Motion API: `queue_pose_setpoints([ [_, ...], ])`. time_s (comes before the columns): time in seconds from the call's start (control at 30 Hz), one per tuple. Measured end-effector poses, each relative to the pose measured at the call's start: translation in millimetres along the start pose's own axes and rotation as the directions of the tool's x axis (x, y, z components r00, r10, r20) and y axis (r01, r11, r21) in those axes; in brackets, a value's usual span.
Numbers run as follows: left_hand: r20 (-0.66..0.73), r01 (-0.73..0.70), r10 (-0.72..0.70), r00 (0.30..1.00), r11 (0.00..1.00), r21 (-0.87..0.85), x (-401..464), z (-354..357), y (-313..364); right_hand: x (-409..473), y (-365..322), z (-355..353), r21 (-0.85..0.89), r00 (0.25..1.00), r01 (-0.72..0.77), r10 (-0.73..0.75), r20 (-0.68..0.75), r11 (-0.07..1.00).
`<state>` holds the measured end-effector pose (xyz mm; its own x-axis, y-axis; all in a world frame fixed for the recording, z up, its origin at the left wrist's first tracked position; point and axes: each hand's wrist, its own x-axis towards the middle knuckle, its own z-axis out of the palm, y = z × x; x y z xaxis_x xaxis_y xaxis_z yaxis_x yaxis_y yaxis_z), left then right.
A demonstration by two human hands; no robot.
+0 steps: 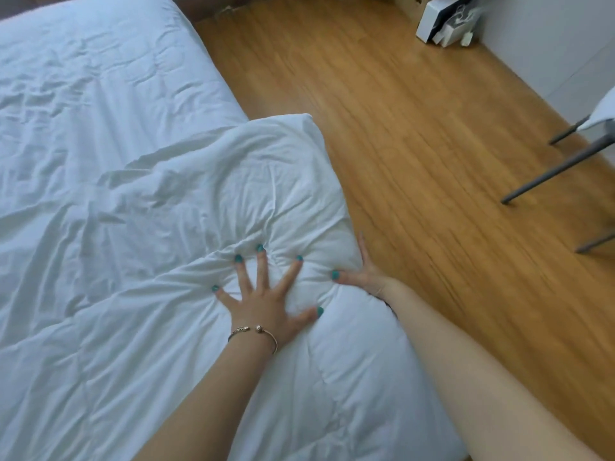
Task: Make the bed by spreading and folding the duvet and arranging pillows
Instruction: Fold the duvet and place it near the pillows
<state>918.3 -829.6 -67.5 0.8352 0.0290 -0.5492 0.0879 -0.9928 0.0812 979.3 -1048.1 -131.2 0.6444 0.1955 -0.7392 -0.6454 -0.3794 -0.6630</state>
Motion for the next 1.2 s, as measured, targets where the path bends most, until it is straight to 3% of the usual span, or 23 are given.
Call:
queue_pose_setpoints([
  [0.13,0.022,-0.003,0.003,1.000,1.000,-0.012,1.5,-3.3,0.5,5.0,5.4,-7.2,0.024,0.998,-0.052,0.052,0.019,0.998],
  [0.27,0.048,-0.009,0.009,0.999,1.000,0.001,0.6,-5.1,0.6,-14.7,-8.9,-9.0,0.000,0.999,-0.012,0.012,-0.037,1.000],
  [0.37,0.081,-0.021,0.021,0.996,1.000,0.007,-2.6,-8.8,-0.5,-35.6,-17.5,-9.9,-0.080,0.961,0.148,-0.163,-0.223,0.986],
  [0.43,0.097,-0.031,0.031,0.995,1.000,0.003,-7.7,-13.6,-1.6,-51.2,-27.2,-12.1,-0.257,0.885,0.271,-0.345,-0.311,0.927],
  [0.5,0.104,-0.036,0.039,0.994,0.999,-0.038,-16.5,-20.5,-4.3,-72.4,-45.8,-11.9,-0.424,0.822,0.345,-0.487,-0.295,0.838],
  [0.57,0.113,-0.046,0.057,0.992,0.995,-0.093,-30.9,-29.4,-9.3,-96.8,-67.7,-10.0,-0.486,0.809,0.379,-0.537,-0.240,0.788],
  [0.73,0.102,-0.116,0.138,0.985,0.972,-0.203,-86.4,-40.8,-32.5,-152.2,-107.2,4.5,-0.360,0.904,0.366,-0.420,-0.083,0.858],
  [0.93,-0.015,-0.184,0.189,0.982,0.931,-0.316,-142.4,-64.5,-86.3,-208.6,-161.5,76.5,-0.412,0.915,0.390,-0.398,0.072,0.824],
  [1.2,-0.295,-0.329,0.218,0.930,0.853,-0.406,-208.5,-140.1,-208.8,-296.7,-226.9,238.0,-0.542,0.888,0.364,-0.458,-0.042,0.757],
])
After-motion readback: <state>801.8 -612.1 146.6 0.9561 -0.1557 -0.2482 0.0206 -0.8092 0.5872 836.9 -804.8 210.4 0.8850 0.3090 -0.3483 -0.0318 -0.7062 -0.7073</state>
